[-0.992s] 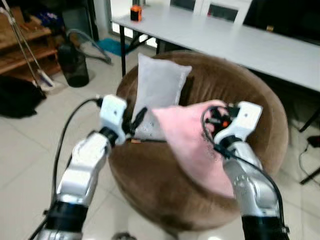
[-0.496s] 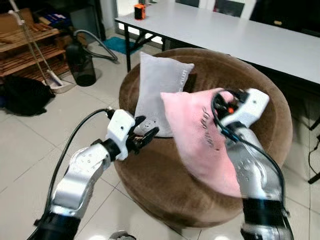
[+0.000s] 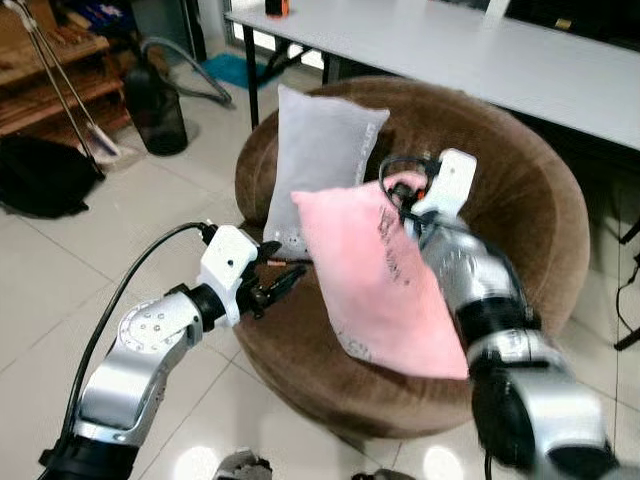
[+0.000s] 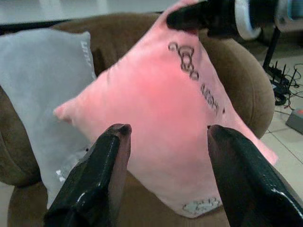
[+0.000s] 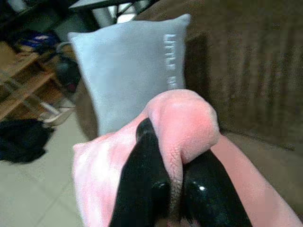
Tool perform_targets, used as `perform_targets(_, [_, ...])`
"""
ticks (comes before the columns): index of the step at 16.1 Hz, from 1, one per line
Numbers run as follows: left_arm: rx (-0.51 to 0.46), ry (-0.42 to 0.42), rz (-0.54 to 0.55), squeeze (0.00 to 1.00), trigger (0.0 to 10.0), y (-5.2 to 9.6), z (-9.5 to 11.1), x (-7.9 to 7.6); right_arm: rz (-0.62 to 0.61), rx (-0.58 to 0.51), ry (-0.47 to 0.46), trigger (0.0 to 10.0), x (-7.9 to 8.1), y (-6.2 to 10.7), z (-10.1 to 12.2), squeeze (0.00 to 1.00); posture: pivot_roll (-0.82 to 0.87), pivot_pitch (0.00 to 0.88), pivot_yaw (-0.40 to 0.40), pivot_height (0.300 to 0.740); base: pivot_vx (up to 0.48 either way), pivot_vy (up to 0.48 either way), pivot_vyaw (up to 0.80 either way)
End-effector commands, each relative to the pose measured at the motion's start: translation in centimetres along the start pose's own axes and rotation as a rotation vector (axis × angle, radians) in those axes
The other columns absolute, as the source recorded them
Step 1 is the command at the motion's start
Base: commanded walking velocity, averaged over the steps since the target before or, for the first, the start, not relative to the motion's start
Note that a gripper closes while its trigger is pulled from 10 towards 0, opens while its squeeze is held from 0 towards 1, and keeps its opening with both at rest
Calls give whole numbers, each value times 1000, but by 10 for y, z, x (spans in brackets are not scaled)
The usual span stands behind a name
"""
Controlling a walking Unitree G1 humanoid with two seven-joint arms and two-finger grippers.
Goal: Move the pillow to the sofa from floor
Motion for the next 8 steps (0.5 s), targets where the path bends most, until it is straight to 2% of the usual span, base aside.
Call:
perform_targets(1, [-4,-9,16,0,10000,4,3,1,-45,-42,3,10000,-9,-2,11,1000,167,147,-82,740,0,0,0])
perform_targets(5, [-24,-13,69,0,10000,9,6,5,-109,-165,38,10000,-18,-8,42,1000,175,151,-102,740,0,0,0])
perform_targets(6, [-39,-15,95,0,10000,7,7,8,-126,-185,98,10000,-20,-8,48,1000,172,144,-104,740,0,0,0])
perform_targets(7, [-51,-16,127,0,10000,4,7,11,-138,-192,130,10000,-21,-8,52,0,172,144,-104,740,0,0,0])
perform_targets(8, [-51,-16,127,0,10000,4,7,11,-138,-192,130,10000,-21,-8,52,0,172,144,-104,740,0,0,0])
Point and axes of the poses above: a point about 5 cm out from each wrist's last joint towards the gripper, its own y axis pointing back from the gripper into the wrist, its own z axis along the axis of the wrist's last joint, x = y × z, the point moved 2 cm from there along -y, pointing out of the wrist towards the gripper, and after that the axes turned 14 degrees about y, right-handed, at the moved point
